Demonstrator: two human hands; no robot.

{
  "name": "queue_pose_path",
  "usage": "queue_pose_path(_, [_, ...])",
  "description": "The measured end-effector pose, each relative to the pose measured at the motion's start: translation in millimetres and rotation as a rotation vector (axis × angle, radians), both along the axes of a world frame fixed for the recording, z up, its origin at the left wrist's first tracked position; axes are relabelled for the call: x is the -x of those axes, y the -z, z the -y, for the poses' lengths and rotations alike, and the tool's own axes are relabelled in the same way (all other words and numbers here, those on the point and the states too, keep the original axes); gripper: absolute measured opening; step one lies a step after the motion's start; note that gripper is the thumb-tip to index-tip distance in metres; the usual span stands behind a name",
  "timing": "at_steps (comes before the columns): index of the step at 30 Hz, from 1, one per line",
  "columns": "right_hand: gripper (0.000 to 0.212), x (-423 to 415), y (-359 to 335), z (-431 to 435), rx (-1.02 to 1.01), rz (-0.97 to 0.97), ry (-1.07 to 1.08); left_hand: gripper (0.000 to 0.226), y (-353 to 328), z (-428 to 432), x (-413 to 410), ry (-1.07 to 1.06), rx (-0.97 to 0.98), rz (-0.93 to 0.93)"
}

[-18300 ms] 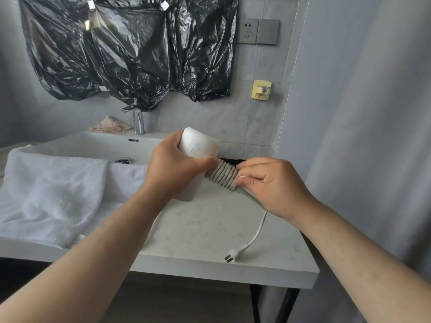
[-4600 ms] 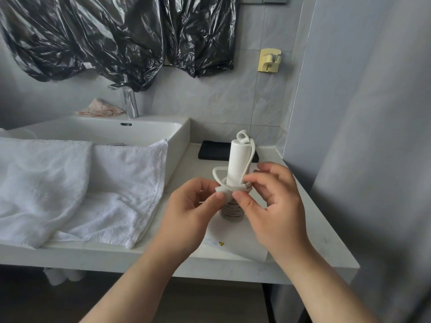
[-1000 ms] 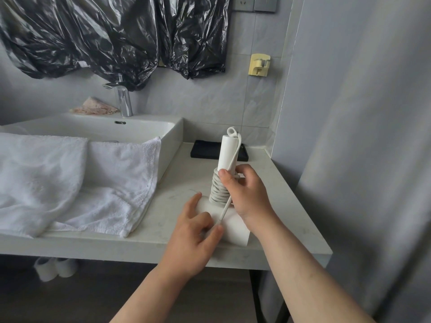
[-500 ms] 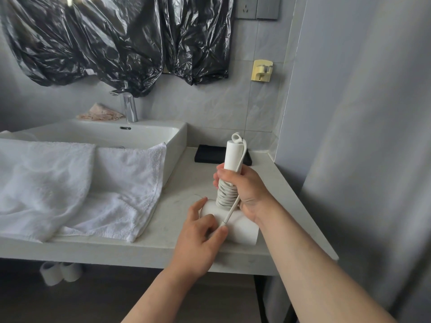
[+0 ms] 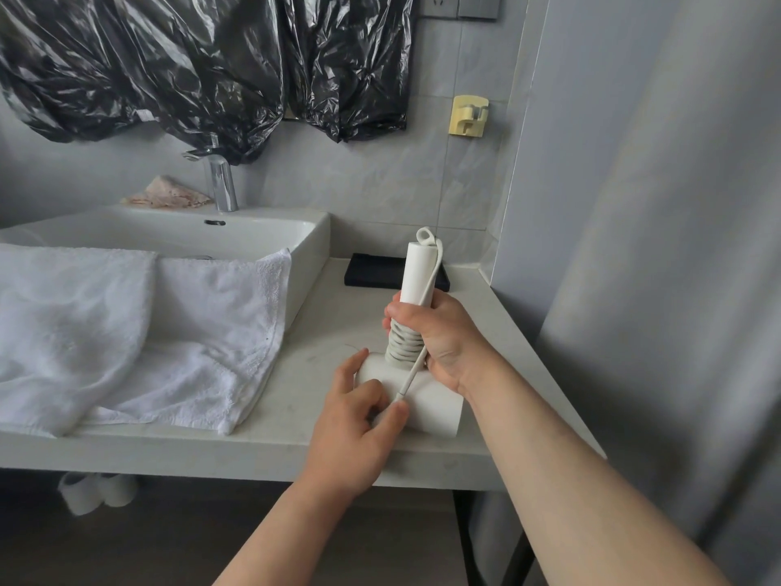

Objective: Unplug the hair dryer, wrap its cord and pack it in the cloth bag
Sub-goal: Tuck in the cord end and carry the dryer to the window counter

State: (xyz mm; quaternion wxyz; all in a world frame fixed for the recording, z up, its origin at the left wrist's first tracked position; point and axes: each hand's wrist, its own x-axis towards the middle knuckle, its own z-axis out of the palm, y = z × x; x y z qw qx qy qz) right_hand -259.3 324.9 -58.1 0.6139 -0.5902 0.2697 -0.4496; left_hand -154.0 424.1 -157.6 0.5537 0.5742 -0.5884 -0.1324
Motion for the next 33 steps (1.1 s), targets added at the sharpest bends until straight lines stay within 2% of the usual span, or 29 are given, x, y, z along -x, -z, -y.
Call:
queue_pose_path(4, [0.011, -5, 2, 0, 0.042, -0.028, 0.130, 0.038, -1, 1, 1, -0.028, -0.003, 0.027])
queue_pose_path(6, [0.013, -3, 1, 0, 0.017, -0.001, 0.071, 0.039, -2, 0, 1, -0.023, -0.013, 0.018])
queue_pose_path(9, [0.024, 3, -2, -2, -0.125, 0.090, -0.086, 0.041, -5, -1, 0, -0.011, -0.018, -0.020])
queue_pose_path(13, [0.036, 5, -2, -1, -0.100, 0.055, -0.108, 0.047, -8, -1, 0, 0.002, -0.030, -0.064])
queue_pose_path(16, [0.029, 4, -1, -1, -0.065, 0.037, -0.074, 0.051, -9, -2, 0, 0.011, -0.037, -0.057])
queue_pose_path(20, [0.005, 2, -2, -4, -0.049, 0.017, -0.024, 0.049, -7, -1, 2, -0.010, -0.047, -0.044])
queue_pose_path(25, [0.015, -8, -2, -1, -0.010, -0.072, 0.199, 0.040, -5, 2, 3, -0.076, -0.048, 0.041])
queue_pose_path(29, [0.012, -10, 0, 0, 0.010, -0.109, 0.302, 0.039, -7, 2, 3, -0.087, -0.064, 0.082])
queue_pose_path(31, [0.014, -9, -2, -3, -0.020, -0.084, 0.276, 0.043, -11, -3, 5, -0.076, -0.088, 0.041])
queue_pose_path(33, [0.014, -5, -5, -7, -0.074, -0.042, 0.237, 0.048, -21, -14, 8, -0.005, -0.109, -0.122])
